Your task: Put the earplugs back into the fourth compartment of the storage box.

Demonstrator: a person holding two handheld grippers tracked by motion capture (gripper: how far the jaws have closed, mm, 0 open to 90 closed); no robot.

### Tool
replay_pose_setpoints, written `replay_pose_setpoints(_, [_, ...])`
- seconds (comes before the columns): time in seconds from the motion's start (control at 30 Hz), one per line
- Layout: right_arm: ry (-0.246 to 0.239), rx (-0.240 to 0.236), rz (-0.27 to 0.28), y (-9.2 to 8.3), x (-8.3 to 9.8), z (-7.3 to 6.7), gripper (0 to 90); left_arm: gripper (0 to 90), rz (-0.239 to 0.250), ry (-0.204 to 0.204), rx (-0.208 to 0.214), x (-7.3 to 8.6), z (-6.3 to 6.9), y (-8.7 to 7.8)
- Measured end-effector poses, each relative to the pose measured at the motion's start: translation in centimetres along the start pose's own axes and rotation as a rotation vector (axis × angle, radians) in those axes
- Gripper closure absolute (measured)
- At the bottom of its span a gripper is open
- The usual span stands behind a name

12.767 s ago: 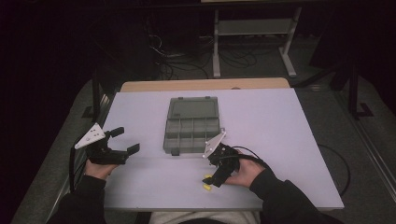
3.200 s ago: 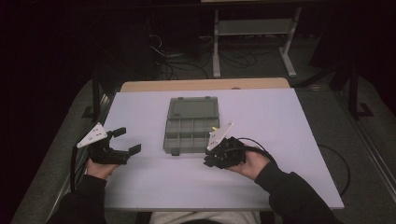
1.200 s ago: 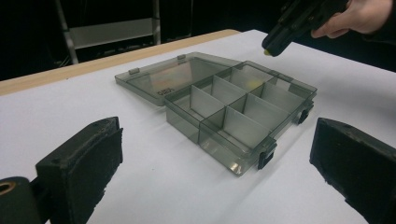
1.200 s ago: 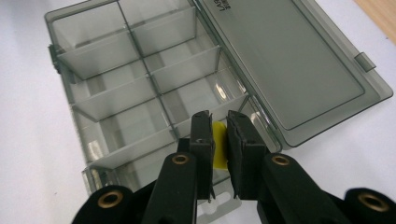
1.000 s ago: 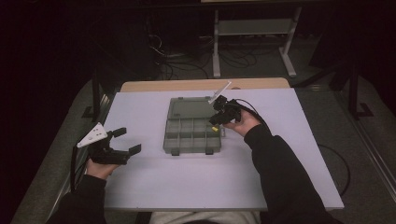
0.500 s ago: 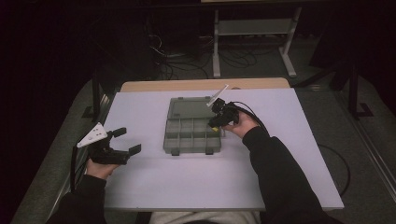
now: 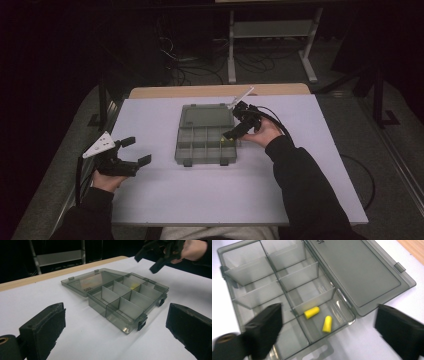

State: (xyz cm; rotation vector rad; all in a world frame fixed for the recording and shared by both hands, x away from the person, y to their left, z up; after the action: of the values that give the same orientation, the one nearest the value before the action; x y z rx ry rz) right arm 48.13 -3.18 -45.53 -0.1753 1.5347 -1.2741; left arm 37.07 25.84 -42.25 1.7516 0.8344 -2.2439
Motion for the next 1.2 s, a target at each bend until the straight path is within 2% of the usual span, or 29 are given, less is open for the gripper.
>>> replay_pose_setpoints(0.33, [0.037,0.019,0.047,-2.2,0.8,0.4,0.3,2.2,0.001,0.0,0.001,0.0,0.0,0.0])
replay_pose_setpoints(0.5, [0.082,0.017,0.069,-3.2,1.4,0.8,0.2,2.2,0.0,0.001,0.0,0.0,0.0,0.0])
replay_pose_setpoints(1.0, [0.147,0.029,0.11,-5.5,5.1,1.0,0.3,2.2,0.0,0.001,-0.003,0.0,0.0,0.0])
replay_pose_setpoints(1.2, [0.169,0.03,0.12,-6.2,6.6,0.6,0.2,2.2,0.0,0.001,-0.004,0.0,0.0,0.0])
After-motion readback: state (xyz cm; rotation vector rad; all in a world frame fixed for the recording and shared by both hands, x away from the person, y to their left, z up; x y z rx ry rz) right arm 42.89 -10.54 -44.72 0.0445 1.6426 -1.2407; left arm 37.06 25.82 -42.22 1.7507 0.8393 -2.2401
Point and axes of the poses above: each handheld gripper's, and its own axes: y roughly forward along the jaws, x roughly out of its underside, z roughly to its right, the point moved 10 cm from there along y, roughly forward along the jaws, and after that the axes turned 12 degrees about x, right-handed, at the moved point
